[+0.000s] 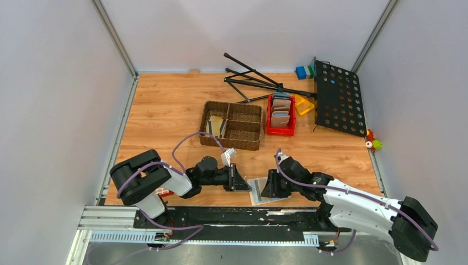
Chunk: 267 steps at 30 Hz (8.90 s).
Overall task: Take the credit cards out of the card holder
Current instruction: Remove the credit card from the card holder.
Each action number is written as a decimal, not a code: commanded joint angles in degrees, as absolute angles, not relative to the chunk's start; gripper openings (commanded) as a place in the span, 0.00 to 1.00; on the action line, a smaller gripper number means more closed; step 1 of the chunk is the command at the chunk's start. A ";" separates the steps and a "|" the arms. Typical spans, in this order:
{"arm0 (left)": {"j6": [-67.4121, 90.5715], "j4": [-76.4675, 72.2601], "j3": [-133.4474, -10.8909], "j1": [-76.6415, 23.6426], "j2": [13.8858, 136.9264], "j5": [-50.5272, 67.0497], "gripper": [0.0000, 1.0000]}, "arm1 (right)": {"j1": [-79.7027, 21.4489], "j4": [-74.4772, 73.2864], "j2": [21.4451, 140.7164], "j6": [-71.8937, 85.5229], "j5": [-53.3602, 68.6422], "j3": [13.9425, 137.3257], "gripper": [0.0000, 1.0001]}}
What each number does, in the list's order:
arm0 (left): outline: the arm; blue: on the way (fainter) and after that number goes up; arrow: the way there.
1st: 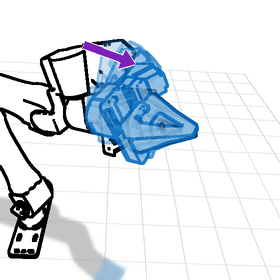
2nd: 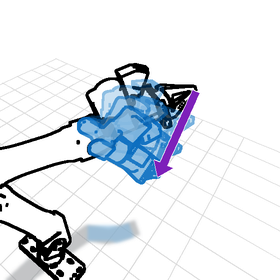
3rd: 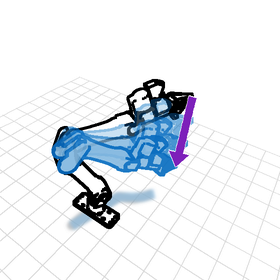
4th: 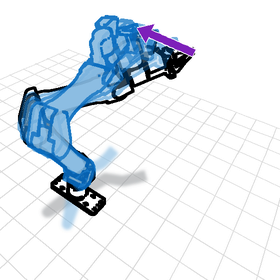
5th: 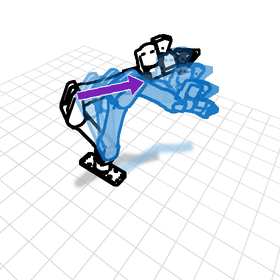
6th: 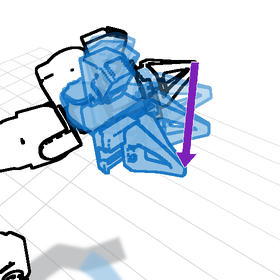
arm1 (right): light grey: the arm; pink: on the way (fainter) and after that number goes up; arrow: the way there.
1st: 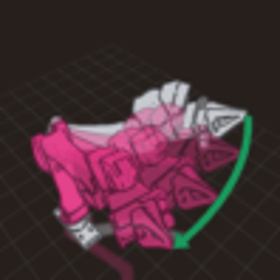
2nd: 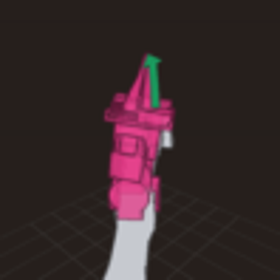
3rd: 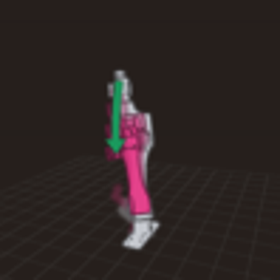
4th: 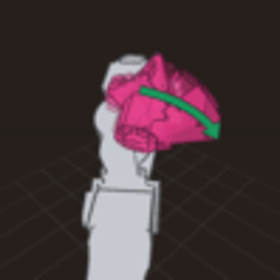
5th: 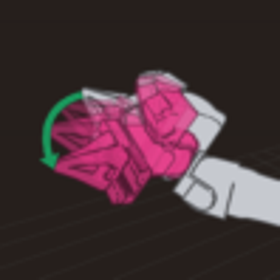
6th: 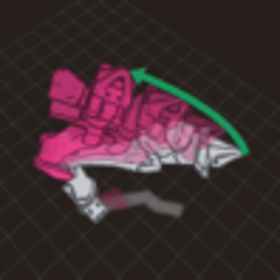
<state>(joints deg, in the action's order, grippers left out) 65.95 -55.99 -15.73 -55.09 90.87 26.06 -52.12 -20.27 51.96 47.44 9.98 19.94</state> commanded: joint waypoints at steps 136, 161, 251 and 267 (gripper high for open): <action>58.47 -36.84 -14.23 -66.18 73.95 -3.89 0.94 | -45.53 -8.03 27.30 57.37 9.76 3.93 0.55; 59.54 -28.45 -20.48 -64.40 78.99 3.33 0.80 | -45.53 -57.32 47.37 51.69 -8.97 35.93 0.84; 56.18 -35.41 -11.26 -49.04 66.14 17.69 0.38 | -44.73 -18.93 69.85 42.20 9.44 28.01 0.00; 56.51 -38.91 -10.97 -49.04 67.19 19.43 0.03 | -44.75 -17.57 69.84 42.21 10.66 27.21 0.00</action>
